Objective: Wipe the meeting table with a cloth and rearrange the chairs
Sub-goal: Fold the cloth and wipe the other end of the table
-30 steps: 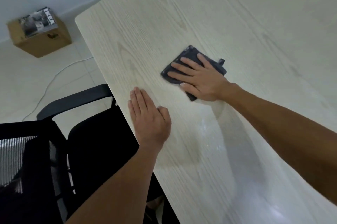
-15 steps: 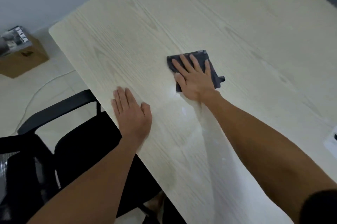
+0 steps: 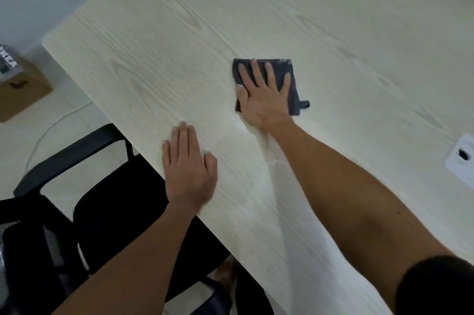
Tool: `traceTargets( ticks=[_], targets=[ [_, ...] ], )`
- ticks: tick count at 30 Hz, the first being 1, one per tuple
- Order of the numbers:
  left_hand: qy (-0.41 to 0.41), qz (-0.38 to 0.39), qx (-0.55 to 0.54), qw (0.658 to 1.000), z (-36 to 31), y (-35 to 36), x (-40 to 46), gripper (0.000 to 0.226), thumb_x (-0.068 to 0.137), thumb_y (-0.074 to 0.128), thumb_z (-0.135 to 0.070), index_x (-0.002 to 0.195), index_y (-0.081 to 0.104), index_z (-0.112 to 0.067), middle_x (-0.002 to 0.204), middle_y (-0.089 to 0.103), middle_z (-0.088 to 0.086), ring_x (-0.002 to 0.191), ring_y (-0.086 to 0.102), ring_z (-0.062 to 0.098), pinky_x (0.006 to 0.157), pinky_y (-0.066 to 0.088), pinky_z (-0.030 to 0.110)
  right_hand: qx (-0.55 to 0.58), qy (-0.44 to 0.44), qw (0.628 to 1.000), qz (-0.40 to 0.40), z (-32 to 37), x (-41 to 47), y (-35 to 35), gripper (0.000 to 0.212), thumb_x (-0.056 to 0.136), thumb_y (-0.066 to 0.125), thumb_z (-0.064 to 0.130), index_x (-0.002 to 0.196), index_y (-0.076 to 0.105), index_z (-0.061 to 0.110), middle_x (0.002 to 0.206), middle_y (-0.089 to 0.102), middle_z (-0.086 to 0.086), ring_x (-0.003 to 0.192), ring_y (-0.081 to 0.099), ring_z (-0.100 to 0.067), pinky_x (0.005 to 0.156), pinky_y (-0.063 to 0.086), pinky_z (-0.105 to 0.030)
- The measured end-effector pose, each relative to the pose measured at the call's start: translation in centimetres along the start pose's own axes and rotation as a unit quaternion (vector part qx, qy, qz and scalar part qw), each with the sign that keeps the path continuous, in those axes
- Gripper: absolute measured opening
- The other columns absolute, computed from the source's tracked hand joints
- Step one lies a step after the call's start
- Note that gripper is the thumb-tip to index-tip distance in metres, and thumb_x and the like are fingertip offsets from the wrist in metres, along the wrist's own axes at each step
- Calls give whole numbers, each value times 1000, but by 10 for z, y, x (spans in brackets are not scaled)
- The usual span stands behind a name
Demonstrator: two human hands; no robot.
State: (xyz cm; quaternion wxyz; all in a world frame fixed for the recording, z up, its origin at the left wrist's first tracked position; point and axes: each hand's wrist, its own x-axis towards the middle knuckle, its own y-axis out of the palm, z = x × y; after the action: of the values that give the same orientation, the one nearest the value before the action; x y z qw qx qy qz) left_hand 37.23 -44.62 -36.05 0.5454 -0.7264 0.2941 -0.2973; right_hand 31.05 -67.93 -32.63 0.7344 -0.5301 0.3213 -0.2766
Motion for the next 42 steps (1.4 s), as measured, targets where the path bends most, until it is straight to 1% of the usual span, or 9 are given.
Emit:
traceTargets(
  ticks=[3,7,11,14,20,27,31,35,42],
  targets=[
    [-5,8,-3,1000,2,1,0,70,100,34,-34,162,29,-1,171,26,15,160,20,28,131,11,50,-2,-86,996,5,43,-22,19,58,111,12,51,168,12,38,176,5,9,163,-3,-24,124,-11,-65],
    [-3,6,-1,1000,2,-2,0,69,101,32,-34,161,30,-1,171,27,16,160,23,30,130,14,52,-35,-183,982,23,2,-104,25,54,112,22,51,165,21,42,175,15,13,162,7,-19,127,-5,-61],
    [-4,-9,-6,1000,-1,-2,-1,69,100,35,-32,161,31,0,170,29,16,159,24,30,131,11,50,-30,-39,999,7,-48,-68,0,57,111,13,52,167,8,41,176,1,11,163,-3,-21,126,-9,-62],
    [-8,-18,1,1000,-1,1,0,68,99,36,-31,160,33,-1,170,31,15,159,25,29,131,9,47,3,47,999,-8,-10,-16,1,60,110,9,51,168,2,35,177,-6,6,162,-10,-25,124,-14,-65],
    [6,-10,6,1000,5,0,-2,68,101,32,-32,161,30,0,170,29,17,159,24,32,130,11,50,-23,-144,989,7,19,-113,32,55,112,22,51,165,23,41,175,17,11,163,8,-20,126,-5,-62],
    [-13,10,-16,1000,-1,-1,-1,69,101,31,-32,162,27,-1,172,23,14,161,16,28,132,4,48,7,63,998,-15,-43,-66,1,58,110,10,53,167,5,40,177,-1,9,163,-8,-22,125,-12,-64],
    [-6,-11,-10,1000,3,2,1,68,100,34,-31,161,31,0,170,28,16,160,22,30,130,11,51,10,-25,1000,-10,24,-67,21,58,111,14,51,168,14,37,177,6,8,163,-3,-24,124,-13,-65],
    [3,-5,-12,1000,2,1,-2,68,101,33,-31,161,31,1,170,28,17,159,23,32,130,13,53,-22,-120,993,9,-8,-164,34,54,112,22,52,165,22,43,175,15,13,163,6,-19,126,-7,-62],
    [-9,10,-33,999,0,2,-2,71,100,28,-35,163,26,-2,173,22,13,162,14,26,131,5,49,10,82,996,-22,-39,-75,3,61,109,9,52,168,5,37,177,-2,7,163,-8,-25,124,-13,-65]
  ],
)
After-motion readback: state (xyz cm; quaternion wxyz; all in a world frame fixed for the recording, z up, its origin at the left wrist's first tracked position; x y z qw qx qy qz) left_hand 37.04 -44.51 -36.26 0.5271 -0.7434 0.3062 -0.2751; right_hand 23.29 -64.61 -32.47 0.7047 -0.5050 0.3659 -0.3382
